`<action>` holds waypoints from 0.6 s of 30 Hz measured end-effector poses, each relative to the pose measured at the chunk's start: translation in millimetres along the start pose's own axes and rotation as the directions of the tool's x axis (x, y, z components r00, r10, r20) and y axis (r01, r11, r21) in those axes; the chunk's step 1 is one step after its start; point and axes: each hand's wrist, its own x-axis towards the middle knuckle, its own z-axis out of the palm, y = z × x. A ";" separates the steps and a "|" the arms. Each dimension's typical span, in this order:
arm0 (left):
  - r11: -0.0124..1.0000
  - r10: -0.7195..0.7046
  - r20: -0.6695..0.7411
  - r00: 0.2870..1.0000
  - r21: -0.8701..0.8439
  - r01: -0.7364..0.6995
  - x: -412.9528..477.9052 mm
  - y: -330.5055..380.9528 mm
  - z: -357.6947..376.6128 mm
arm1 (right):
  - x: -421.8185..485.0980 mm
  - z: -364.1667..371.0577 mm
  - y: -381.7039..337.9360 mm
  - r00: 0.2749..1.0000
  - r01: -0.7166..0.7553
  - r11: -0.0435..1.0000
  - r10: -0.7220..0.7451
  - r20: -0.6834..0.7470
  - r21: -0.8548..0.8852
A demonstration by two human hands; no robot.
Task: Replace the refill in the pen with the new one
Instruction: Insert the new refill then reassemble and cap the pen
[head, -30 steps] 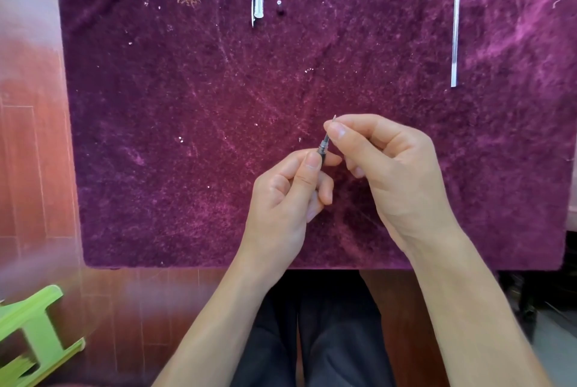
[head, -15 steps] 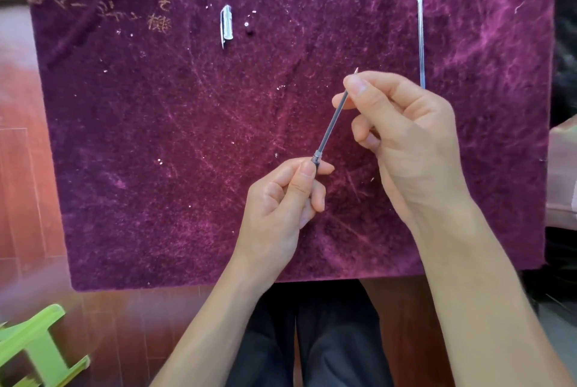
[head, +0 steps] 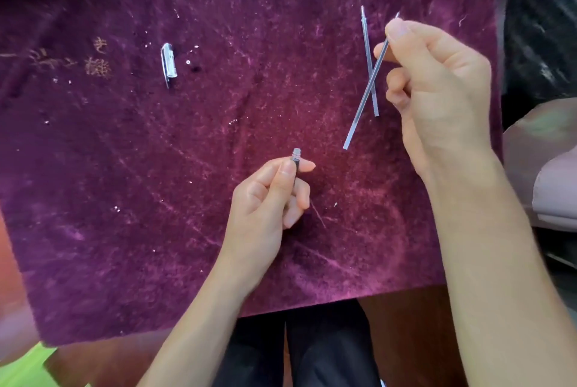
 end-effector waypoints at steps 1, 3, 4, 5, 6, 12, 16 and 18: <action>1.000 -0.005 0.007 1.000 -0.005 0.005 3.8 2.3 1.5 | 8.1 -4.6 -1.1 0.999 0.022 0.999 -0.023 -0.022 -0.046; 0.999 -0.017 0.020 1.000 -0.035 0.017 11.9 6.5 4.8 | 25.0 -13.1 -3.2 0.993 0.072 0.985 -0.085 -0.076 -0.160; 0.998 -0.023 0.025 0.999 -0.056 0.025 15.9 8.5 6.4 | 33.0 -16.2 -4.4 0.988 0.094 0.971 -0.118 -0.097 -0.222; 0.997 -0.029 0.030 0.999 -0.076 0.031 20.0 10.4 8.0 | 40.3 -18.6 -6.0 0.983 0.111 0.952 -0.147 -0.108 -0.285; 0.995 -0.033 0.034 0.999 -0.091 0.036 23.7 12.2 9.4 | 47.1 -20.2 -7.6 0.979 0.124 0.929 -0.171 -0.109 -0.348; 0.990 -0.047 0.041 0.998 -0.127 0.052 37.8 20.8 14.4 | 72.4 -16.8 -12.3 0.967 0.157 0.774 -0.248 -0.066 -0.613; 0.991 -0.046 0.045 0.998 -0.126 0.051 40.8 24.0 12.4 | 74.9 -10.7 -9.9 0.959 0.167 0.705 -0.279 -0.052 -0.689; 0.990 -0.045 0.041 0.998 -0.129 0.050 41.9 24.4 9.6 | 74.1 -8.9 -8.8 0.955 0.166 0.692 -0.291 -0.062 -0.702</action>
